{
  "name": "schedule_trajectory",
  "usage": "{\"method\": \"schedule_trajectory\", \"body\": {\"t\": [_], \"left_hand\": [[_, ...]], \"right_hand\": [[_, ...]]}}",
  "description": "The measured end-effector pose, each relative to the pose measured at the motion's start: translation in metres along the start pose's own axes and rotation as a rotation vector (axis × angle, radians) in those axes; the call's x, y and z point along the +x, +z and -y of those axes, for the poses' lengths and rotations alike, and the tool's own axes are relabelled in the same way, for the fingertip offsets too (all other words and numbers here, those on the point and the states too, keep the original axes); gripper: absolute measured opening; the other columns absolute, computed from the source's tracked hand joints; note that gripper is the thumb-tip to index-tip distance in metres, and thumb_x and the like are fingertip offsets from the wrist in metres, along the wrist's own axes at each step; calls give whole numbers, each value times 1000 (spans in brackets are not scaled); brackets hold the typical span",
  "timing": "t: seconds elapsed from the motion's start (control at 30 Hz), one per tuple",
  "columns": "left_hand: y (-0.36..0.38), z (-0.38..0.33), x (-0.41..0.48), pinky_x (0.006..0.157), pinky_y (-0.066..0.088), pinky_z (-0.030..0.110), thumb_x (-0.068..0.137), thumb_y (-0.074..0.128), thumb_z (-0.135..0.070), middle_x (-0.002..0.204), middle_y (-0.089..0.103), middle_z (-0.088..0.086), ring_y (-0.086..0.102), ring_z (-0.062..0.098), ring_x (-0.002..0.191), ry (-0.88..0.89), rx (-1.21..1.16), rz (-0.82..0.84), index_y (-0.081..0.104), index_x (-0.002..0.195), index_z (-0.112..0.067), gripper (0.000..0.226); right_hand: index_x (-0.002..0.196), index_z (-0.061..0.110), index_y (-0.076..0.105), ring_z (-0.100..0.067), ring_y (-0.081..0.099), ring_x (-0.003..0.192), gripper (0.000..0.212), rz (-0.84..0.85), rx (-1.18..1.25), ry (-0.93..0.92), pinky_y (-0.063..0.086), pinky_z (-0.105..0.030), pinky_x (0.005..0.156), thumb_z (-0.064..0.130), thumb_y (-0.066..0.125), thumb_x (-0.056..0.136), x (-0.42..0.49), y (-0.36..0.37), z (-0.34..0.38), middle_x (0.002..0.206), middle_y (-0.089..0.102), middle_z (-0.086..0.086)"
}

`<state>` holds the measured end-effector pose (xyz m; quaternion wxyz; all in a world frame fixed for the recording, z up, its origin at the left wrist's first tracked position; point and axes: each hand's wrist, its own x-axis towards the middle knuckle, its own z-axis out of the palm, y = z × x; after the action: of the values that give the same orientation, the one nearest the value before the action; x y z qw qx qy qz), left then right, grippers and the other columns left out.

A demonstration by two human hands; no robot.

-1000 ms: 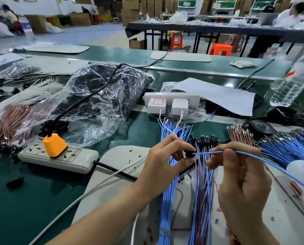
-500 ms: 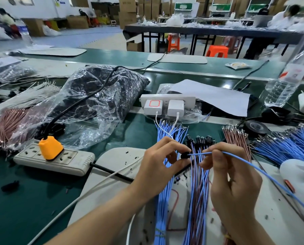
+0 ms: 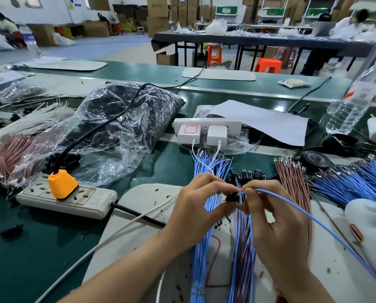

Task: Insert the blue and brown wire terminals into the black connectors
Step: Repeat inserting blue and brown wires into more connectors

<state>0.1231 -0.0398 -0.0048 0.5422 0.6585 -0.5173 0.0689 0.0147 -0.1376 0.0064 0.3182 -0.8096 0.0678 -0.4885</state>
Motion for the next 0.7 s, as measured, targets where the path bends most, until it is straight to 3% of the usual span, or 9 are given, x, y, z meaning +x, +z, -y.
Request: {"method": "schedule_trajectory", "body": {"t": [0.13,0.23,0.33,0.47,0.6,0.7], "left_hand": [[0,-3,-2,78,53,30,78,76,-23,88,63,-9,63,5,80,-84,-126,-45,50,102,-30,36],[0,-2,-1,71,53,37,79,75,-14,84,61,-4,61,14,74,-47,-105,-48,54,87,-19,23],[0,0,0,73,54,28,79,73,-5,88,61,5,62,17,78,-2,-128,-51,60,78,-5,14],[3,1,-1,79,54,23,83,66,2,98,67,6,66,12,87,-5,-134,-12,66,83,1,1],[2,5,-1,79,56,29,82,61,12,97,68,6,68,14,88,-24,-92,-29,59,75,-1,15],[-8,11,6,85,50,16,75,58,25,97,70,3,65,7,91,18,156,-104,71,82,-3,31]], "right_hand": [[82,24,64,-10,63,68,12,35,112,166,53,-28,58,21,55,90,1,5,-1,84,61,6],[89,32,67,-12,63,56,9,31,217,315,53,-27,56,29,58,91,0,7,-1,75,65,6],[89,28,69,-13,62,50,15,65,313,434,51,-23,52,35,57,85,1,7,-1,65,67,0],[86,19,70,-17,61,49,20,38,439,530,53,-27,54,35,63,76,6,3,-3,62,67,-7],[81,14,68,-13,62,51,15,2,463,510,53,-20,54,27,65,74,10,2,-5,66,69,-2],[83,12,63,-11,63,52,15,-187,618,628,55,-21,55,26,61,77,16,-6,-9,63,68,-2]]}}
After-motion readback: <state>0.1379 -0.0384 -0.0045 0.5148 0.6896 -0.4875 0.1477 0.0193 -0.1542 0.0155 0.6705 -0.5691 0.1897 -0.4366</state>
